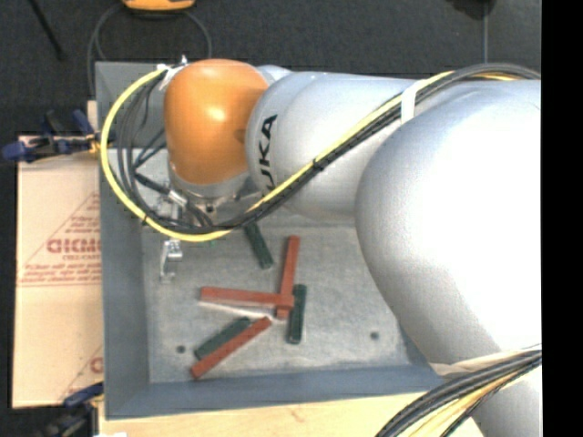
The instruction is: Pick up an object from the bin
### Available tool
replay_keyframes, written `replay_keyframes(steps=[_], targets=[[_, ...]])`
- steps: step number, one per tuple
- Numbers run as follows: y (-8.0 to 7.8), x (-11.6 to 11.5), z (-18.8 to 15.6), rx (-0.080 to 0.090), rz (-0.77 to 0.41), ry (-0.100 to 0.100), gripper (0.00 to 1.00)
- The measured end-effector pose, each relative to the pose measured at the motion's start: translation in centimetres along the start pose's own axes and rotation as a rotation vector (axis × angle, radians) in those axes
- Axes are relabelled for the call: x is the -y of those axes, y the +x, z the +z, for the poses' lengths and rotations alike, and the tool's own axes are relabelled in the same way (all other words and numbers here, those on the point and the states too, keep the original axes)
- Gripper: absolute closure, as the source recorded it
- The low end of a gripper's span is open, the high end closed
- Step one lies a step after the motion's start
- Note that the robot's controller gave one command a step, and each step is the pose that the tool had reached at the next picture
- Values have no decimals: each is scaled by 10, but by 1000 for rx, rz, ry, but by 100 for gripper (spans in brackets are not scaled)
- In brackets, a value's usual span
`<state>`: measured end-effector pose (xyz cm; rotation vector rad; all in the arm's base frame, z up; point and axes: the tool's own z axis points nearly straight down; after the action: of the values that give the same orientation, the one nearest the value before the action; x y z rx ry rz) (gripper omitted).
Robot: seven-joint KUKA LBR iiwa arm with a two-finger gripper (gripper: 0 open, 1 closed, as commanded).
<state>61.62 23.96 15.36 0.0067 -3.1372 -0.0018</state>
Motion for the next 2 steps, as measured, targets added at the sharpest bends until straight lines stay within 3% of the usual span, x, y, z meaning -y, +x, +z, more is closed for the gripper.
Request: replay_keyframes(steps=[1,2], targets=[[-2,1,-5,8,5,-2,100],[-2,1,-5,7,6,-2,0]])
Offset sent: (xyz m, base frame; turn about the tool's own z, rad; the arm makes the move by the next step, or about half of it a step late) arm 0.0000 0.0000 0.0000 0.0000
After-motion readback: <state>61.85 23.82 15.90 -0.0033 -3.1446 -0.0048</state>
